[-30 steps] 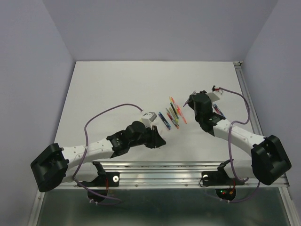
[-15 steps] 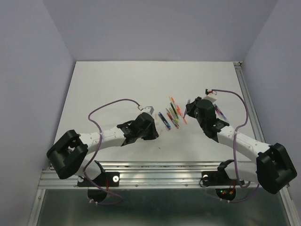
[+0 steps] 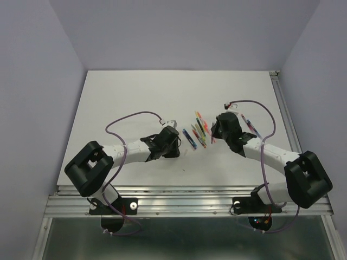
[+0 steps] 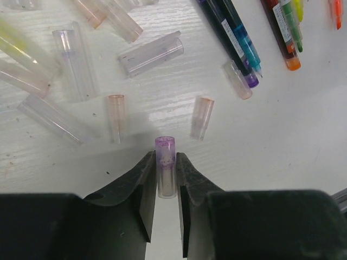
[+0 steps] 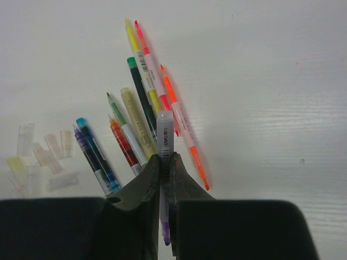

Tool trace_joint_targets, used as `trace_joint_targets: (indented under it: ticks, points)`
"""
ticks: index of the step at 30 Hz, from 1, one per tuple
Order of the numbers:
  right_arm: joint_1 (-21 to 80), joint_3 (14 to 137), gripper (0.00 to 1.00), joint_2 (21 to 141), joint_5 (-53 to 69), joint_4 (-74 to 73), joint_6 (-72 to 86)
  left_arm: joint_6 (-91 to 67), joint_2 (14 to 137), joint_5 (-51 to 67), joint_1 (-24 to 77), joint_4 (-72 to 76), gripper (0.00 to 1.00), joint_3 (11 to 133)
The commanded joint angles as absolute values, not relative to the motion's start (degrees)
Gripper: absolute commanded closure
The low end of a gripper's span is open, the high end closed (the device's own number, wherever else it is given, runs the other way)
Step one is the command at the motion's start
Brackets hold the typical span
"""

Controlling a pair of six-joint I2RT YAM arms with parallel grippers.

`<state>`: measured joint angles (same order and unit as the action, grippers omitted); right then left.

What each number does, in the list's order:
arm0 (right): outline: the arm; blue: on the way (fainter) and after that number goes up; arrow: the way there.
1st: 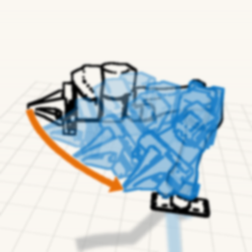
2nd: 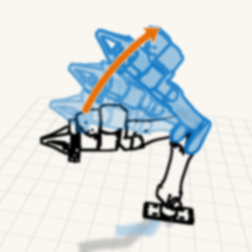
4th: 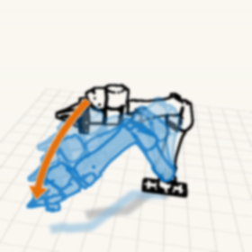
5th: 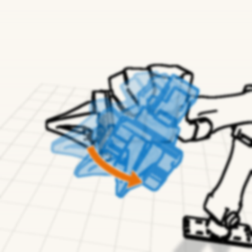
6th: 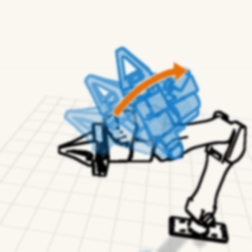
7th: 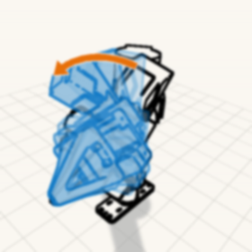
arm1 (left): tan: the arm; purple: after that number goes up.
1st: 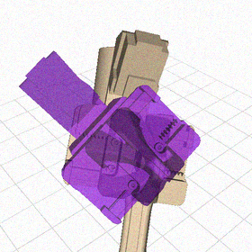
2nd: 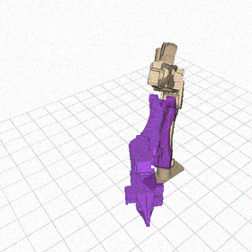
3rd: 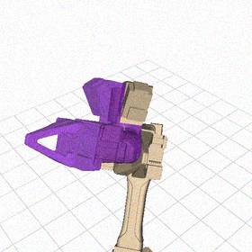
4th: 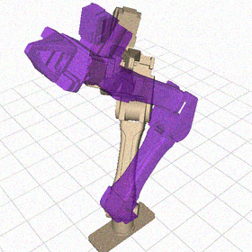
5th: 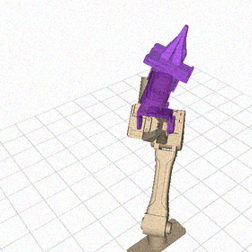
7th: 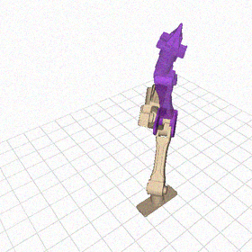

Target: Open the pen caps

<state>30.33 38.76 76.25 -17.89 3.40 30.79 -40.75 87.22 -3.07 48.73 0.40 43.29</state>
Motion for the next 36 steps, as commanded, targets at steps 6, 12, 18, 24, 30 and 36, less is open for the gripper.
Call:
trace_joint_targets:
  ticks: [6, 12, 18, 24, 30, 36]
  points:
    - [30.0, 49.4, 0.94, 85.1, -10.4, 2.2, 13.6, -38.4, 87.5, -2.4, 48.7, -1.1, 0.53, 46.1]
    - [30.0, 52.4, 0.91, 89.5, -6.0, 2.5, 6.9, -38.1, 86.0, -1.3, 48.8, -1.1, 0.43, 46.3]
    - [30.1, 54.1, 0.85, 92.2, -5.5, 1.7, 2.6, -37.4, 81.9, -0.6, 49.0, -1.1, 0.31, 46.4]
    - [30.1, 55.4, 0.81, 94.4, -5.6, 1.3, 0.6, -36.9, 76.9, -0.4, 49.1, -0.3, 0.15, 45.4]
    - [30.1, 55.5, 0.78, 95.2, -6.5, 2.1, 1.0, -36.6, 73.0, -0.4, 49.1, -0.4, 0.09, 44.6]
    - [30.1, 55.8, 0.69, 96.0, -7.6, 1.8, 1.4, -36.2, 70.3, -0.4, 49.1, 1.2, 0.04, 43.3]
